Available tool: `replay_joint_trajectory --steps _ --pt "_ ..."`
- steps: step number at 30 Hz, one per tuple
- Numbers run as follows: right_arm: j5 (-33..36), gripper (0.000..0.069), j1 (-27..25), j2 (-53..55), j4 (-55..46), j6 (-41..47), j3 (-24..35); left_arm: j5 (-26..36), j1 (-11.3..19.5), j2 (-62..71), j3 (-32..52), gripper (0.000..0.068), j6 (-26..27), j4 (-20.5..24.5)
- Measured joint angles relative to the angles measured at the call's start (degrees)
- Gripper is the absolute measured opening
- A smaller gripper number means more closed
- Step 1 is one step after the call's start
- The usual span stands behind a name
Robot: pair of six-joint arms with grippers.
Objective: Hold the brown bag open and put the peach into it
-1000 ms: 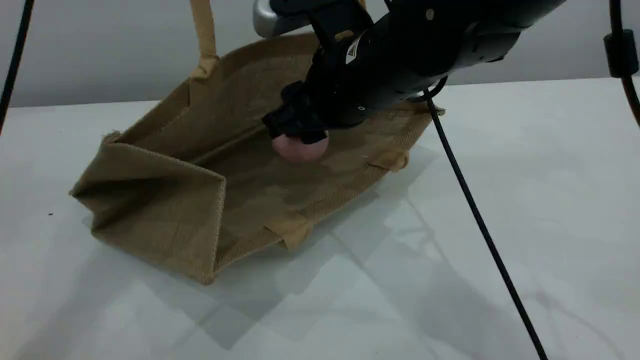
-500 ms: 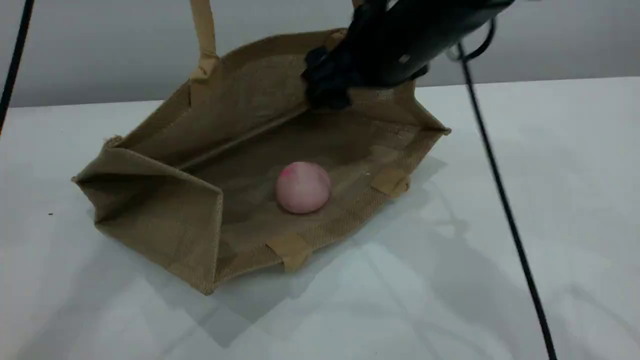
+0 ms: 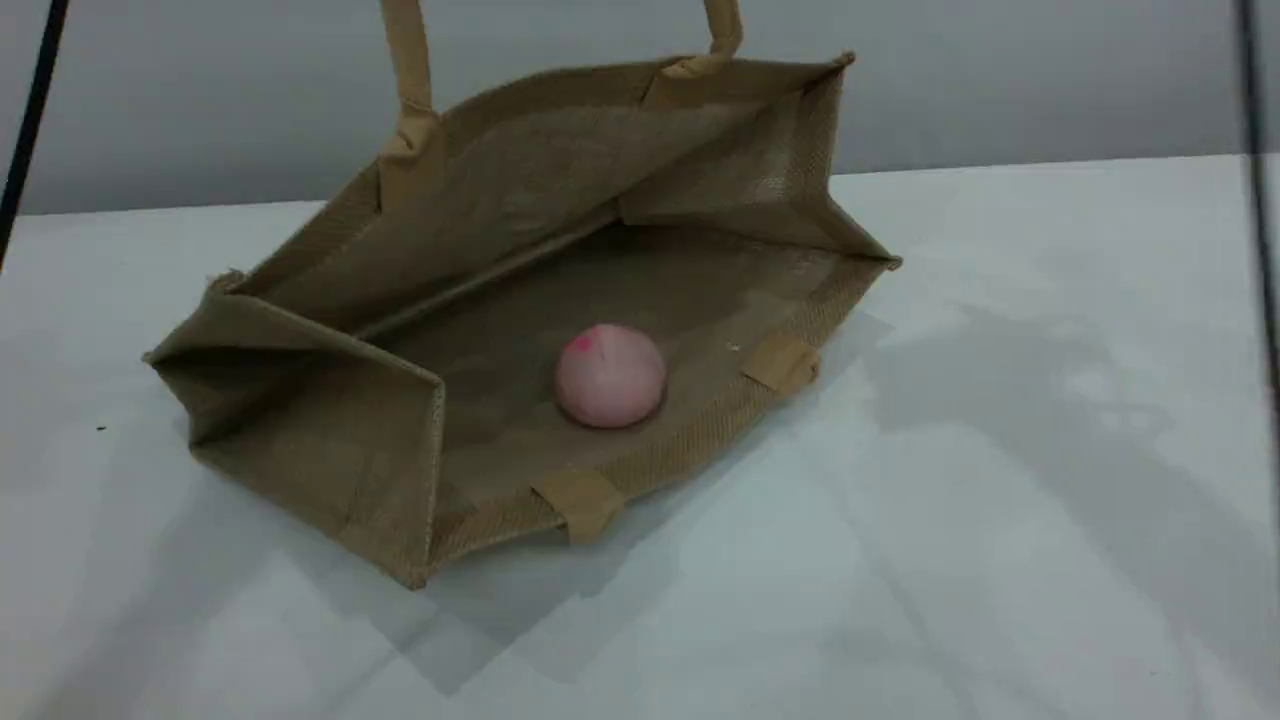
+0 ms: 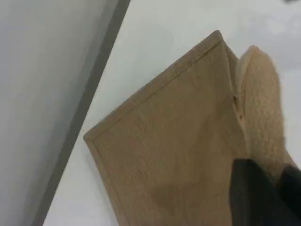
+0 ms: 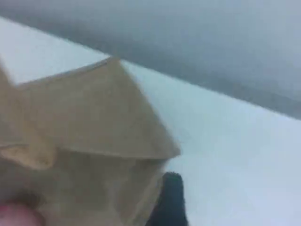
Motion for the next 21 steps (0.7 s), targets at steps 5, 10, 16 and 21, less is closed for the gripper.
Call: replay_joint_trajectory --steps 5,10,16,21 --pt "1.1 0.0582 -1.6 -3.0 0.0 0.1 0.0 0.0 0.0 0.0 0.0 0.009 -0.1 -1.4" --pt "2.4 0.0582 -1.6 -4.9 -0.5 0.1 0.0 -0.1 0.0 0.0 0.0 0.0183 -0.2 -3.7" --pt "6.6 0.0582 -1.6 -7.0 -1.3 0.1 -0.1 -0.1 0.0 0.0 -0.1 0.0355 -1.4 -3.2" --pt "10.3 0.0582 -1.6 -11.9 -3.2 0.1 -0.1 -0.1 0.1 -1.3 -0.1 0.0384 -8.3 -0.2"
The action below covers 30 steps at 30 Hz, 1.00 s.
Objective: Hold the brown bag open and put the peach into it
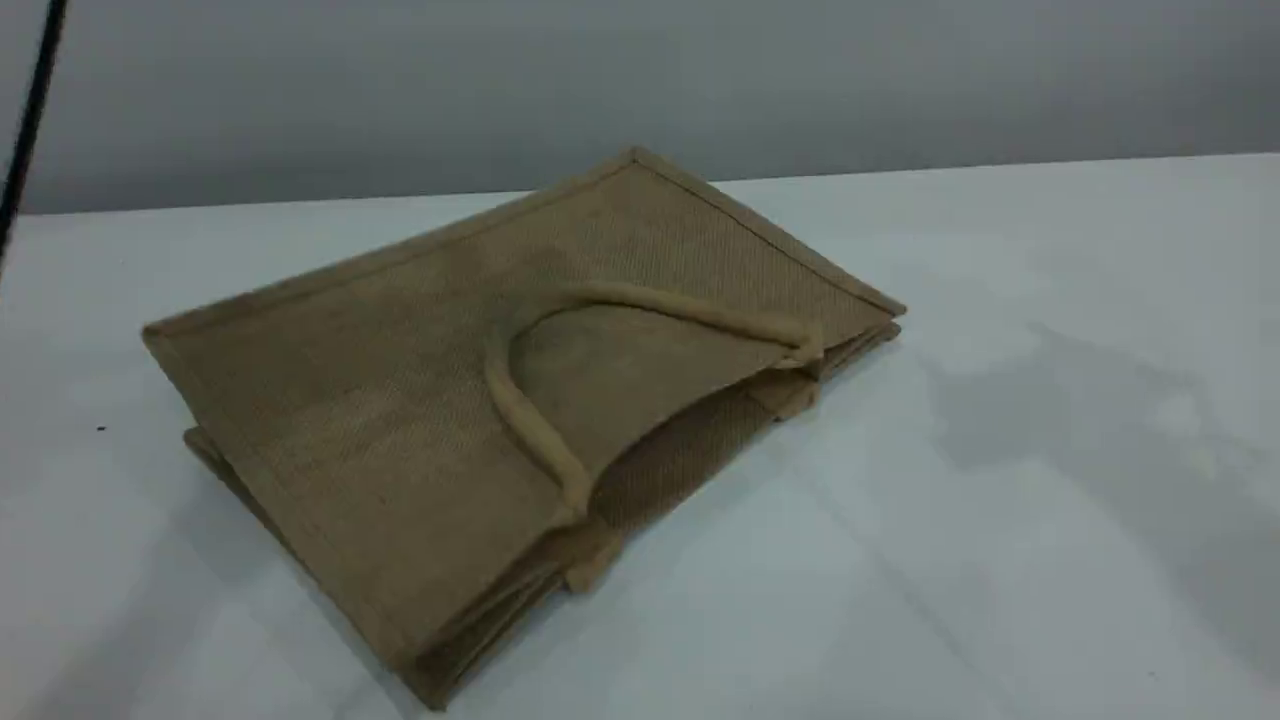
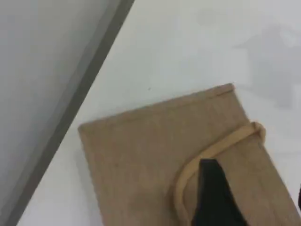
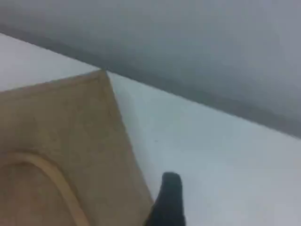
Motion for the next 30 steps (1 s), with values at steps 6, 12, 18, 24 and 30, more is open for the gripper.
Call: replay_joint_trajectory --steps 6,12,18,24,30 --pt "6.3 0.0582 0.0 -9.5 -1.2 0.0 0.0 0.2 0.0 -5.7 0.0 0.0385 -10.9 8.8" --pt "15.7 0.0582 0.0 -21.7 -1.3 0.2 0.0 0.2 0.0 -13.7 0.0 0.0385 -22.7 18.7" --pt "22.3 0.0582 0.0 -35.3 -1.1 0.5 -0.1 0.3 0.0 -21.8 1.0 0.0385 -35.0 24.8" --pt "31.8 0.0582 0.0 -48.7 -1.0 1.6 -0.1 0.2 0.0 -30.8 9.8 0.0385 -38.9 24.5" --pt "40.8 0.0582 0.0 -59.1 -0.4 4.0 0.0 0.1 0.0 -42.0 24.3 0.0385 -39.6 24.1"
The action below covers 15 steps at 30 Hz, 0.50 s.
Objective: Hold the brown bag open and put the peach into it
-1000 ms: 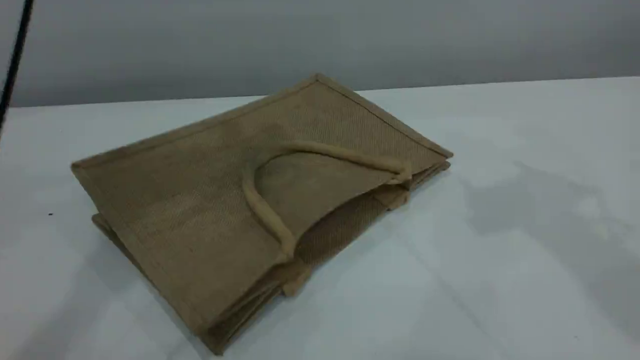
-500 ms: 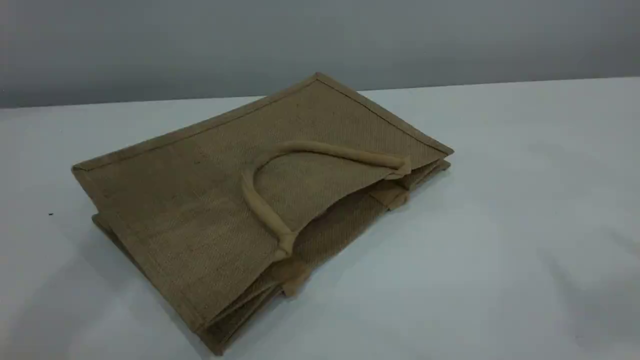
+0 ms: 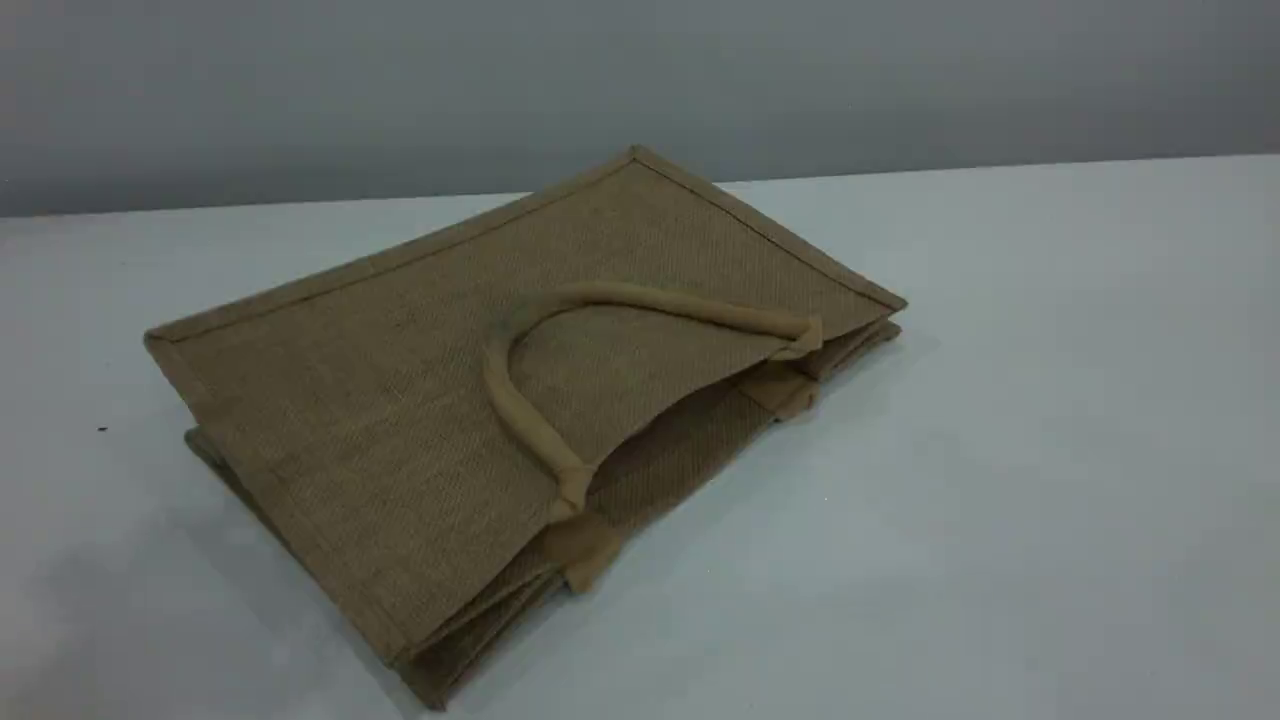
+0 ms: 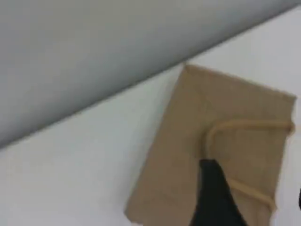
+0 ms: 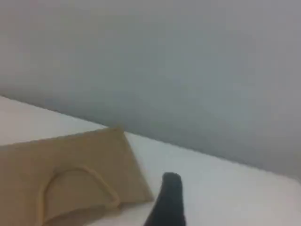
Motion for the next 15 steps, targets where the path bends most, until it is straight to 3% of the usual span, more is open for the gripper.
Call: replay_joint_trajectory --steps 7,15 --pt "6.8 0.0582 0.0 -8.8 2.0 0.8 0.1 0.0 0.0 -12.8 18.6 0.0385 -0.5 0.0" --pt "6.4 0.0582 0.0 -14.8 4.0 1.2 2.1 0.0 0.0 -28.2 35.5 0.0385 -0.6 -1.8"
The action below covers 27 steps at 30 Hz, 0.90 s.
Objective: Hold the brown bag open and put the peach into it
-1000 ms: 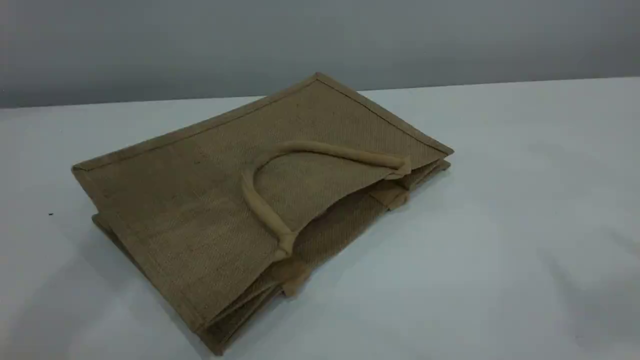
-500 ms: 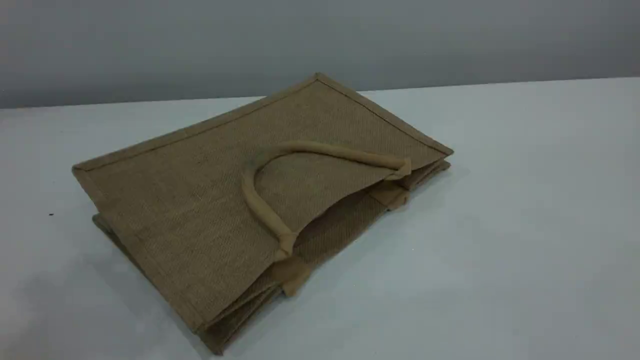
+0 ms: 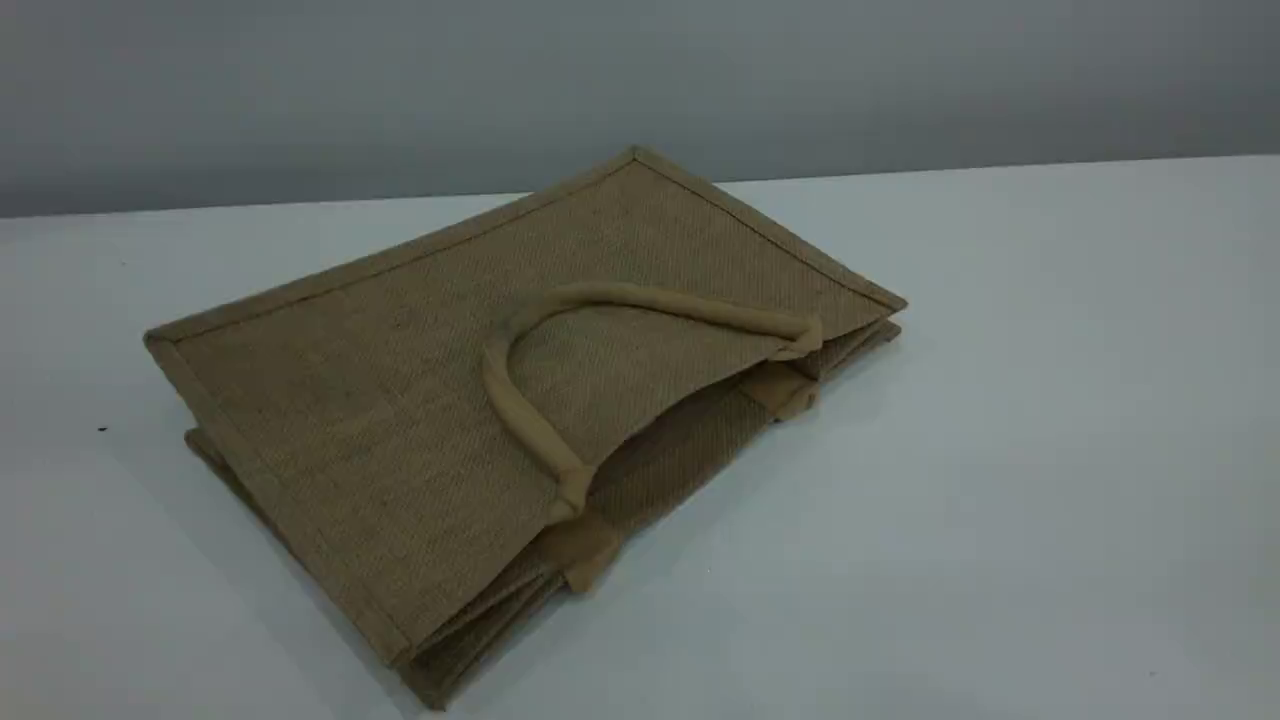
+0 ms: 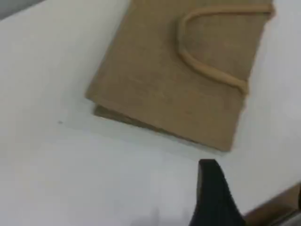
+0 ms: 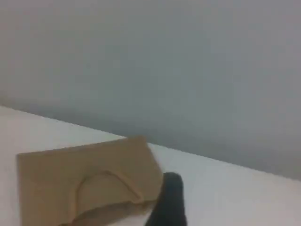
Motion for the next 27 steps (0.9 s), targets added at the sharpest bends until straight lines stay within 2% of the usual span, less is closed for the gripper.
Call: replay_joint_trajectory --steps 7,14,18,21,27 --pt "0.0 0.0582 0.0 -6.9 0.3 0.1 11.1 -1.0 0.0 -13.5 11.8 0.0385 0.3 -5.6" --pt "-0.1 0.0582 0.0 -9.2 -0.1 -0.4 26.3 -4.7 0.0 -24.9 22.5 0.0385 0.5 -5.8" --pt "-5.5 0.0582 0.0 -9.2 -0.1 -0.9 32.9 -4.7 0.0 -27.5 26.9 0.0385 0.5 -5.5" --pt "-8.3 0.0582 0.0 -9.2 -0.1 -1.3 35.9 -4.7 0.0 -27.5 28.2 0.0385 0.5 -5.5" --pt "-8.5 0.0582 0.0 -9.2 -0.1 -1.4 37.9 -7.7 0.0 -27.5 29.7 0.0385 0.5 -5.4"
